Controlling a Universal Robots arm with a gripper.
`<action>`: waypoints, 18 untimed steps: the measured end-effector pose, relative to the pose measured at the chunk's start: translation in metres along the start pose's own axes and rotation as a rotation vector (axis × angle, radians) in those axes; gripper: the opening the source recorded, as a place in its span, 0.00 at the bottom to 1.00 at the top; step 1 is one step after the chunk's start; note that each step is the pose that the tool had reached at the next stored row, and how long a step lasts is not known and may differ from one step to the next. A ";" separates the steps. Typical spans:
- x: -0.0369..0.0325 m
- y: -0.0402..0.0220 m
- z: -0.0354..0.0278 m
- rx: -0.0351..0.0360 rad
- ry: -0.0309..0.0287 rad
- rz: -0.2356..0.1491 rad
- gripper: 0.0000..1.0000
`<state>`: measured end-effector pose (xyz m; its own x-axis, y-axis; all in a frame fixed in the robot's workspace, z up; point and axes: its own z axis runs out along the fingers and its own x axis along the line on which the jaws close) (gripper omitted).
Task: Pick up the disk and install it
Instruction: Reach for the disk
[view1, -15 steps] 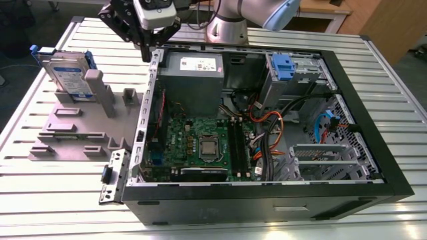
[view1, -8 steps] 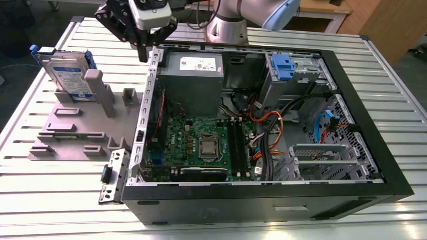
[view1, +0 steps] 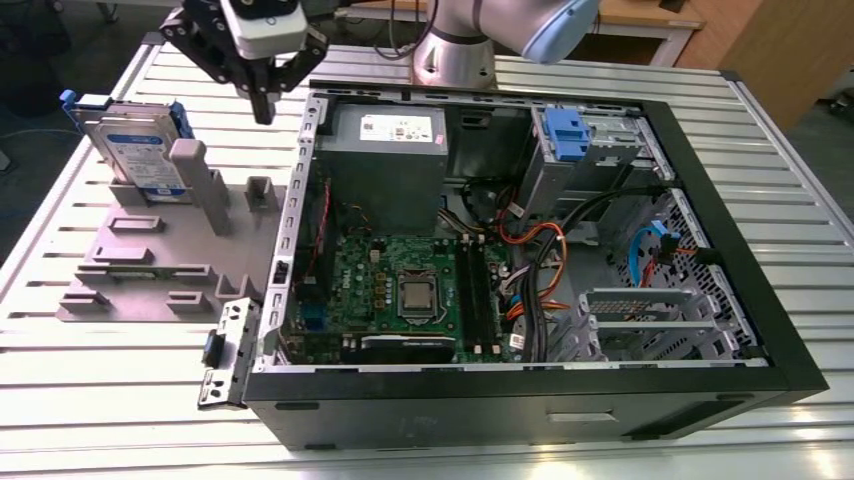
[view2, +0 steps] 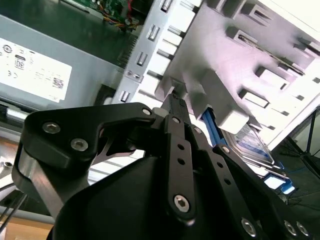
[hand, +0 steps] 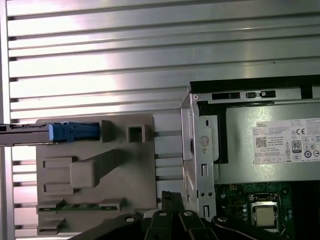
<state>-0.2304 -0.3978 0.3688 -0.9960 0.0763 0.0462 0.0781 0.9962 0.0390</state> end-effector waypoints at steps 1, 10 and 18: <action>0.0029 -0.0001 0.0003 0.0000 -0.0001 0.000 0.11; 0.0234 -0.0009 0.0020 0.0000 0.0000 0.000 0.11; 0.0316 -0.0011 0.0027 0.0000 -0.0001 0.000 0.11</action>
<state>-0.2621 -0.3963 0.3675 -0.9960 0.0762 0.0462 0.0780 0.9962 0.0391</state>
